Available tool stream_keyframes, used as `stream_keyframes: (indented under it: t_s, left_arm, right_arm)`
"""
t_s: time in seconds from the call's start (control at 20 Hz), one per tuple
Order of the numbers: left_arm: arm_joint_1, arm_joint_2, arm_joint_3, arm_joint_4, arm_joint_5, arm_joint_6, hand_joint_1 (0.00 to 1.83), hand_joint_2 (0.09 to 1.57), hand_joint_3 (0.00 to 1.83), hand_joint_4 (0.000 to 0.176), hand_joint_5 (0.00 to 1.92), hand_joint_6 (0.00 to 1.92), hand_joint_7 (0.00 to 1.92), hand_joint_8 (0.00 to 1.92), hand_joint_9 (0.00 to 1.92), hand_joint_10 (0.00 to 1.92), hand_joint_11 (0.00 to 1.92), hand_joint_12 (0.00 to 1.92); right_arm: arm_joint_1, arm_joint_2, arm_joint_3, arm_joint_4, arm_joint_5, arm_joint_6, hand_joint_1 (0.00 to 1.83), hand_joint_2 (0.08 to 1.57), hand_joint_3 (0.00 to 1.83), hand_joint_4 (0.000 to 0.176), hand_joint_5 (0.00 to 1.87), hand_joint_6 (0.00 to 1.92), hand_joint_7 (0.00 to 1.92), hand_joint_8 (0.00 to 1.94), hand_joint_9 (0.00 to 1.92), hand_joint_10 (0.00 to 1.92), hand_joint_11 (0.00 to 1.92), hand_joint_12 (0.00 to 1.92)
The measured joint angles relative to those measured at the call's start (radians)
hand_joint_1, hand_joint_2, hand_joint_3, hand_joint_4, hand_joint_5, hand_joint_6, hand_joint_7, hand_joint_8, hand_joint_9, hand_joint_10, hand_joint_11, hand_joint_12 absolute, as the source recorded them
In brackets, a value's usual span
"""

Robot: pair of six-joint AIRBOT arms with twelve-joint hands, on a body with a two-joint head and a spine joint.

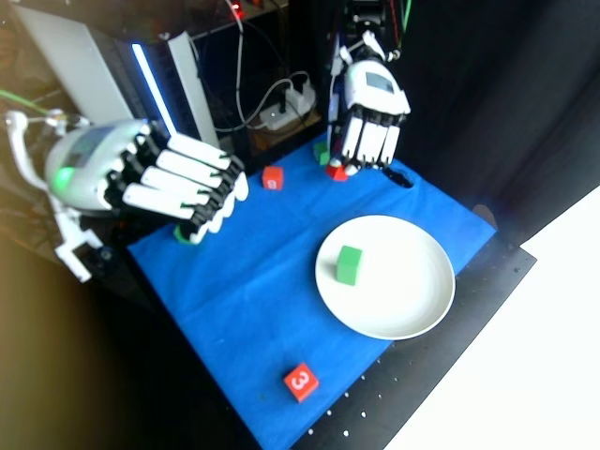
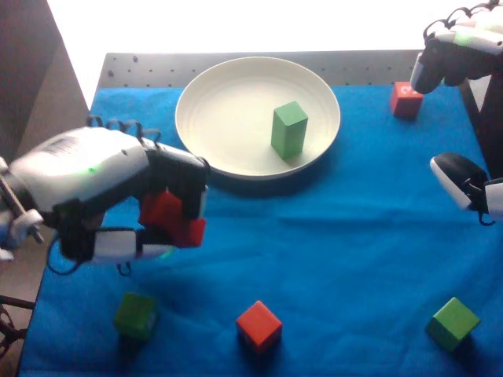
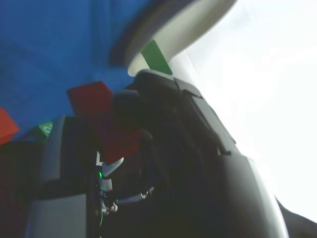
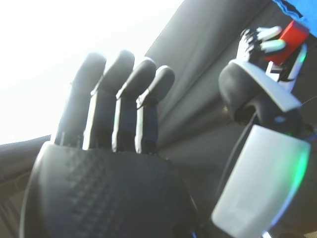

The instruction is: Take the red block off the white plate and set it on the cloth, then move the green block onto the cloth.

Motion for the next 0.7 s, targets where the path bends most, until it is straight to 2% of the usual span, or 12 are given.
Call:
stream_keyframes:
  t_s: [0.05,0.1,0.15,0.2,0.25,0.3,0.35,0.45,0.5,0.6,0.65,0.7]
  left_arm:
    - [0.005,-0.006,0.0,0.01,0.013,0.0,1.14,1.26,0.0,0.0,0.66,1.38,0.77,1.4,0.53,1.2,0.26,1.63]
    - [0.006,-0.008,0.0,0.011,0.026,-0.001,0.81,1.19,0.0,0.0,0.54,0.86,0.55,0.72,0.36,1.0,0.06,1.56]
    - [0.006,-0.008,0.0,0.011,0.029,0.0,0.81,1.19,0.0,0.0,0.54,0.86,0.55,0.72,0.36,1.0,0.06,1.56]
    - [0.006,-0.008,0.0,0.005,0.028,0.0,0.74,1.16,0.0,0.007,0.54,0.55,0.53,0.5,0.33,0.89,0.01,1.52]
    - [0.006,-0.008,0.0,0.003,0.025,-0.001,0.66,1.12,0.0,0.028,0.51,0.34,0.47,0.27,0.26,0.75,0.0,1.41]
    - [0.006,-0.006,-0.001,0.002,0.024,0.0,0.51,1.09,0.0,0.06,0.45,0.12,0.38,0.05,0.14,0.6,0.0,1.24]
    - [0.006,-0.005,-0.001,0.004,0.024,0.0,0.51,1.09,0.0,0.06,0.45,0.12,0.38,0.05,0.14,0.6,0.0,1.24]
    - [0.006,-0.003,-0.009,0.002,0.015,0.0,0.52,1.05,0.0,0.084,0.41,0.04,0.31,0.0,0.11,0.5,0.0,1.11]
    - [0.006,-0.002,-0.011,0.005,0.003,0.0,0.54,1.02,0.0,0.103,0.37,0.0,0.24,0.0,0.11,0.36,0.0,1.11]
    - [0.009,0.002,-0.012,-0.001,-0.015,0.0,0.57,1.02,0.0,0.102,0.37,0.0,0.25,0.01,0.13,0.35,0.0,1.16]
    - [0.012,0.004,-0.012,-0.013,-0.029,0.0,0.47,1.06,0.01,0.097,0.39,0.01,0.28,0.01,0.16,0.37,0.0,1.23]
    - [0.012,0.008,-0.012,-0.026,-0.041,0.0,0.25,1.17,0.0,0.107,0.41,0.01,0.34,0.02,0.2,0.46,0.0,1.37]
  right_arm:
    - [0.0,0.0,0.0,0.0,-0.001,0.0,1.14,0.43,0.94,0.0,0.53,1.23,0.53,1.46,0.5,1.56,0.35,1.89]
    - [0.0,0.0,0.0,0.001,-0.001,0.0,1.14,0.45,0.94,0.0,0.53,1.21,0.53,1.44,0.49,1.55,0.35,1.89]
    - [0.0,0.0,0.0,0.001,-0.001,0.0,1.14,0.45,0.94,0.0,0.53,1.21,0.53,1.44,0.49,1.55,0.35,1.89]
    - [0.0,0.0,0.0,0.001,-0.001,0.0,1.15,0.45,0.95,0.0,0.54,1.22,0.54,1.45,0.49,1.56,0.36,1.91]
    - [0.0,0.0,0.0,0.001,-0.001,0.0,1.13,0.46,0.95,0.0,0.53,1.23,0.53,1.44,0.49,1.56,0.36,1.9]
    - [0.0,0.0,0.0,0.0,-0.001,0.0,1.13,0.47,0.9,0.0,0.53,1.22,0.53,1.42,0.5,1.53,0.37,1.86]
    - [0.0,0.0,0.0,0.0,-0.001,0.0,1.13,0.47,0.9,0.0,0.53,1.22,0.53,1.42,0.5,1.53,0.37,1.86]
    - [0.0,0.0,0.0,0.001,-0.001,0.0,1.12,0.49,0.87,0.0,0.52,1.2,0.52,1.41,0.5,1.53,0.37,1.85]
    - [0.0,0.0,0.0,0.001,-0.001,0.0,1.14,0.47,0.88,0.0,0.51,1.22,0.51,1.44,0.49,1.55,0.36,1.88]
    - [0.0,0.0,0.0,0.002,-0.001,0.0,1.15,0.47,0.89,0.0,0.51,1.24,0.52,1.44,0.48,1.56,0.36,1.89]
    - [0.0,0.0,0.0,0.002,0.0,0.0,1.14,0.45,0.92,0.0,0.52,1.25,0.53,1.44,0.53,1.57,0.44,1.88]
    - [0.0,0.0,0.002,0.001,-0.001,0.0,1.11,0.42,0.96,0.0,0.5,1.22,0.5,1.4,0.52,1.59,0.48,1.91]
